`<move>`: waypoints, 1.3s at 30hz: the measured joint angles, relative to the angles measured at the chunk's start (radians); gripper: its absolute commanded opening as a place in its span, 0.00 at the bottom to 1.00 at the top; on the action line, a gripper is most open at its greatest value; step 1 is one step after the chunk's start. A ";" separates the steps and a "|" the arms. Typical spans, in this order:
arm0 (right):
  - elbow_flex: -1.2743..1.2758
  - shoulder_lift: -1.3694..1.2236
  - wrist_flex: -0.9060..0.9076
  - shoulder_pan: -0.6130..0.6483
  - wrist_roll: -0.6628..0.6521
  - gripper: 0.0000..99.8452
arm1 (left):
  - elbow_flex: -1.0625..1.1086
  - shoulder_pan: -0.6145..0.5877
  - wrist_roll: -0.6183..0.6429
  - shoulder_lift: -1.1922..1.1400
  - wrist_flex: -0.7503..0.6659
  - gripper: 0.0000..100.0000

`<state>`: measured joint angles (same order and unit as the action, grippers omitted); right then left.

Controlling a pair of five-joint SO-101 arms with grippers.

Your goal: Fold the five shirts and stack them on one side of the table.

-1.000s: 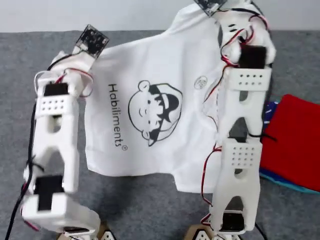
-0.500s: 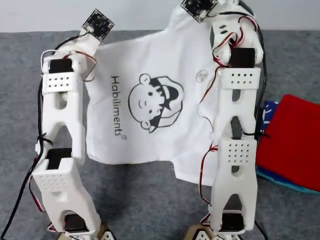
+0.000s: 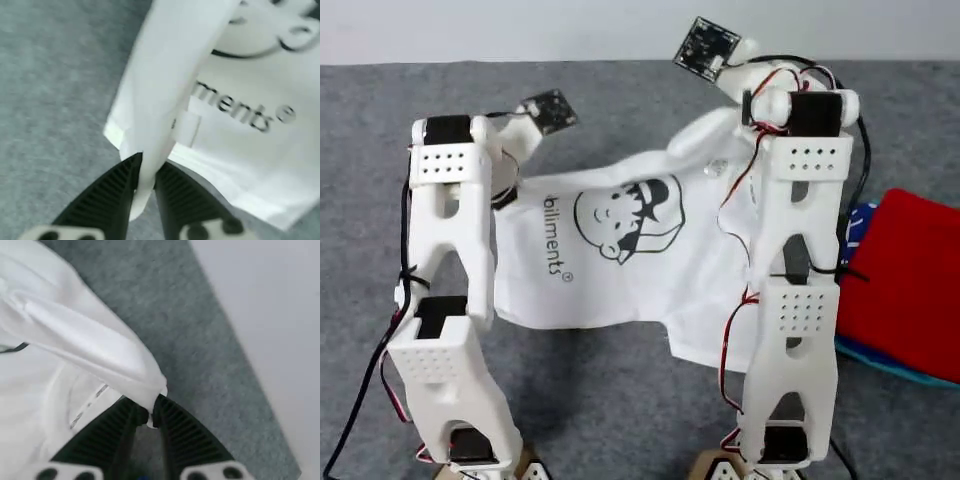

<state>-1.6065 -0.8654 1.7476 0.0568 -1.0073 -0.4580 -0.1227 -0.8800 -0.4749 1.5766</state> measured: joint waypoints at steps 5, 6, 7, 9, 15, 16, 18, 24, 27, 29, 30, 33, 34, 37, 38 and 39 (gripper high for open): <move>0.000 0.071 0.008 -0.014 0.000 0.01 | 0.000 0.000 -0.091 0.000 0.117 0.01; 0.000 0.083 0.008 -0.017 0.000 0.01 | 0.000 0.000 -0.109 0.000 0.132 0.01; 0.000 0.097 0.008 -0.018 0.000 0.01 | 0.000 0.000 -0.126 0.000 0.138 0.01; 0.032 0.140 0.008 -0.020 0.000 0.01 | 0.000 -0.002 -0.146 0.000 0.146 0.01; 0.361 0.367 0.009 -0.020 0.031 0.01 | 0.000 -0.032 -0.180 0.000 0.147 0.01; 0.436 0.407 0.009 -0.020 0.046 0.01 | 0.000 -0.035 -0.181 0.000 0.147 0.01; 0.582 0.485 0.009 -0.020 0.077 0.01 | 0.003 -0.041 -0.190 0.000 0.147 0.01; 0.936 0.663 0.009 -0.020 0.130 0.01 | 0.123 -0.041 -0.270 0.000 0.147 0.01; 1.092 0.730 0.009 -0.020 0.133 0.01 | 0.192 -0.041 -0.315 0.000 0.147 0.01; 1.203 0.769 0.009 -0.020 0.137 0.01 | 0.224 -0.041 -0.327 0.000 0.147 0.01; 1.255 0.787 0.009 -0.020 0.138 0.01 | 0.236 -0.041 -0.330 0.000 0.147 0.01; 1.401 0.835 0.009 -0.020 0.138 0.01 | 0.255 -0.041 -0.341 0.000 0.147 0.01; 1.444 0.848 0.009 -0.020 0.138 0.01 | 0.264 -0.041 -0.347 0.000 0.147 0.01; 1.539 0.879 0.009 -0.020 0.140 0.01 | 0.293 -0.041 -0.354 0.000 0.147 0.01; 1.564 0.887 0.009 -0.021 0.140 0.01 | 0.305 -0.041 -0.358 0.000 0.147 0.01; 1.580 0.895 0.009 -0.023 0.140 0.01 | 0.321 -0.041 -0.364 0.000 0.147 0.01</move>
<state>-0.0261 0.0292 1.7568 0.0338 -0.8677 -0.1373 -0.1642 -1.2436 -0.4749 1.7238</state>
